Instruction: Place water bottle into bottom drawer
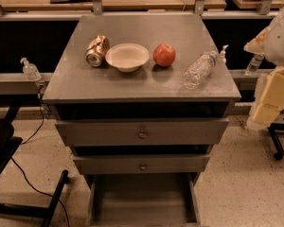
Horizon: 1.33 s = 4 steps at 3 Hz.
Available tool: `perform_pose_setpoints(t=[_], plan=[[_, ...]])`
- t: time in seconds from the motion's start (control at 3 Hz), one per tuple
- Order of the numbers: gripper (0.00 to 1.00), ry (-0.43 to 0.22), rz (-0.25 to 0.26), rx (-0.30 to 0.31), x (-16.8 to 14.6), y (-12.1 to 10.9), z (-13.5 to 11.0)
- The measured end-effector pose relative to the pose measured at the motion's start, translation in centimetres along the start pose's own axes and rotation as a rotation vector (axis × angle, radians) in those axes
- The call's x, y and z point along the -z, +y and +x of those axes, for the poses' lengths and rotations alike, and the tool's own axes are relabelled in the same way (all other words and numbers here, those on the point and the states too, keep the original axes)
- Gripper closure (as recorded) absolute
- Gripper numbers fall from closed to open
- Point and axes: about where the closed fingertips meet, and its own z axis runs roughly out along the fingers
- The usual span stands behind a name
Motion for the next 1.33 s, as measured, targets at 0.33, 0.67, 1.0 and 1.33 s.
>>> perform_pose_setpoints(t=[0.33, 0.67, 1.0, 1.33], plan=[[0.00, 0.000, 0.000, 0.000, 0.0, 0.0, 0.0], [0.00, -0.010, 0.024, 0.035, 0.7, -1.0, -1.6], [0.00, -0.052, 0.050, 0.100, 0.9, -3.8, -5.2], [0.00, -0.111, 0.104, 0.149, 0.6, -7.4, -8.4]])
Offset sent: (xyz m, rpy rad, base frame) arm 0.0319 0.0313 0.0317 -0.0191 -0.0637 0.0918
